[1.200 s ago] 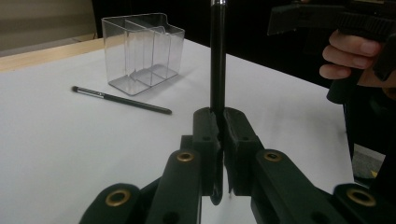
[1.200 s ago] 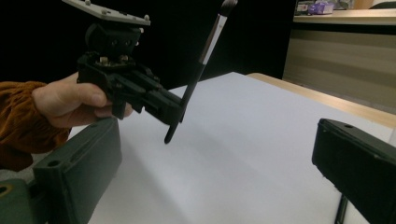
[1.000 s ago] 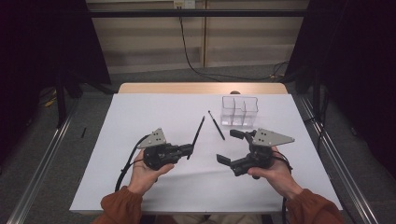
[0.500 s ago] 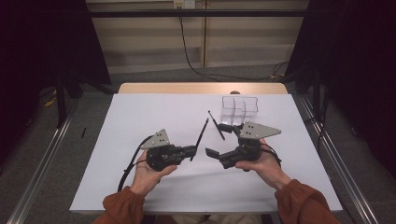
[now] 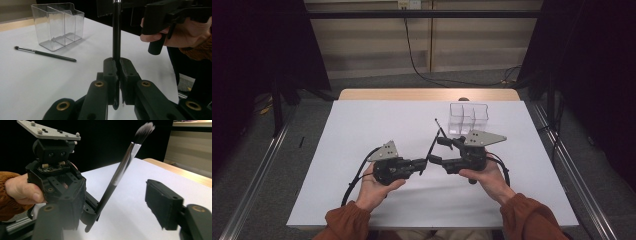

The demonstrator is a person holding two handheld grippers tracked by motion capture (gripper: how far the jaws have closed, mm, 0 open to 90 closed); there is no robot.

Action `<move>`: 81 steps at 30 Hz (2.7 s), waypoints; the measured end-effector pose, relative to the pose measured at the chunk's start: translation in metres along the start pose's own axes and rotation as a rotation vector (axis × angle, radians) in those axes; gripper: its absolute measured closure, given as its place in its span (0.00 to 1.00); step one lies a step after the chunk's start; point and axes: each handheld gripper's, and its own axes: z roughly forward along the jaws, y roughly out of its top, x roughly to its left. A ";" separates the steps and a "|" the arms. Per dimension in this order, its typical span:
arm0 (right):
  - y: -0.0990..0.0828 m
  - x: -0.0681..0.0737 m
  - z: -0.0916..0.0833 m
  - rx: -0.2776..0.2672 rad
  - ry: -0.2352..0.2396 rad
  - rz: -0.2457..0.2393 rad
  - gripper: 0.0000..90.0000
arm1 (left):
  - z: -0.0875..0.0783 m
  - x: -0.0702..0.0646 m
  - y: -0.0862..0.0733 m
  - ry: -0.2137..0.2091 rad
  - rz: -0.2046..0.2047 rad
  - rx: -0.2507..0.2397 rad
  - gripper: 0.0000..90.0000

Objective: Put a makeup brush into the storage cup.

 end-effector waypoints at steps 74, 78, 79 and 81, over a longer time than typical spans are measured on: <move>0.003 -0.009 -0.018 -0.014 0.029 0.068 0.93 | -0.013 0.007 0.000 0.264 -0.030 0.024 0.04; 0.003 -0.012 -0.021 -0.017 0.017 0.067 0.93 | -0.019 0.008 0.000 0.280 -0.045 0.022 0.04; 0.003 -0.012 -0.022 -0.015 0.013 0.065 0.93 | -0.020 0.009 0.000 0.284 -0.051 0.018 0.04; 0.003 -0.013 -0.023 -0.017 0.010 0.066 0.93 | -0.024 0.010 0.001 0.293 -0.044 0.013 0.04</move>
